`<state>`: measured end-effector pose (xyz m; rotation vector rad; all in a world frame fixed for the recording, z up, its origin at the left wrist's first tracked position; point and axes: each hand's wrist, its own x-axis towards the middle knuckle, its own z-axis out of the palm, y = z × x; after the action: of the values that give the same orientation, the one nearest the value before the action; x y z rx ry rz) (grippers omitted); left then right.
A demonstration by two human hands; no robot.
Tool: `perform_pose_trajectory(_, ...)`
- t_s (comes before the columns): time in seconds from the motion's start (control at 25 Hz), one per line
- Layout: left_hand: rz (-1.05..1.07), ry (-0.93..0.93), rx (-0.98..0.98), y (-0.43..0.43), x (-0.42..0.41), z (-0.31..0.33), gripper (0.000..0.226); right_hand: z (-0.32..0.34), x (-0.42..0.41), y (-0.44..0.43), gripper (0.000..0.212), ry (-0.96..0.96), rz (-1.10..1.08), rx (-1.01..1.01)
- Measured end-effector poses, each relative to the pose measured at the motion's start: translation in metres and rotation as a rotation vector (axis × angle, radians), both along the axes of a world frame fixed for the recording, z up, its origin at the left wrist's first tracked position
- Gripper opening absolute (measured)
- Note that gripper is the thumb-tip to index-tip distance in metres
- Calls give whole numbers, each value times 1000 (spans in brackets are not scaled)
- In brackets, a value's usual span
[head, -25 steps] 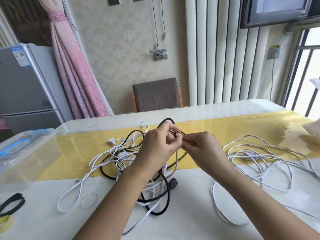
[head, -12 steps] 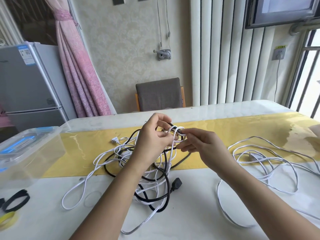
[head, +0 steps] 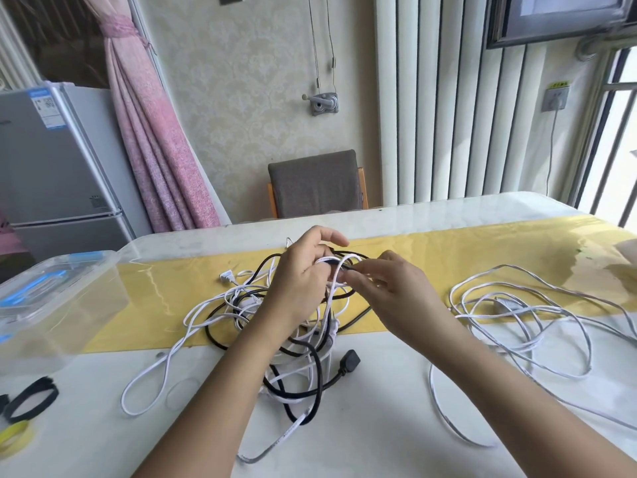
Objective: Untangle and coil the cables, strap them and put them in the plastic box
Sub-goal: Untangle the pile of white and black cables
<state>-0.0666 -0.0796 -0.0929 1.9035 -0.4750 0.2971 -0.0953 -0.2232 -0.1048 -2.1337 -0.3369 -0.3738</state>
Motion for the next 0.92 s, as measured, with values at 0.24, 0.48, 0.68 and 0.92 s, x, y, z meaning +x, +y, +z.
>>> perform_pose_trajectory(0.24, -37, 32, 123, 5, 2, 2, 18, 9, -3, -17, 10, -117, -86, -52)
perform_pose_trajectory(0.48, 168, -76, 253, -5, 0, -6, 27, 2, 4, -14, 13, -202, -219, -200)
perform_pose_trajectory(0.68, 139, -4, 61, -13, -2, -10, 20, -6, 8, -9, 14, -234, -240, -152)
perform_pose_trajectory(0.92, 15, 175, -257, -21, -5, -11, 43, -5, 4, -8, 18, -181, -225, 69)
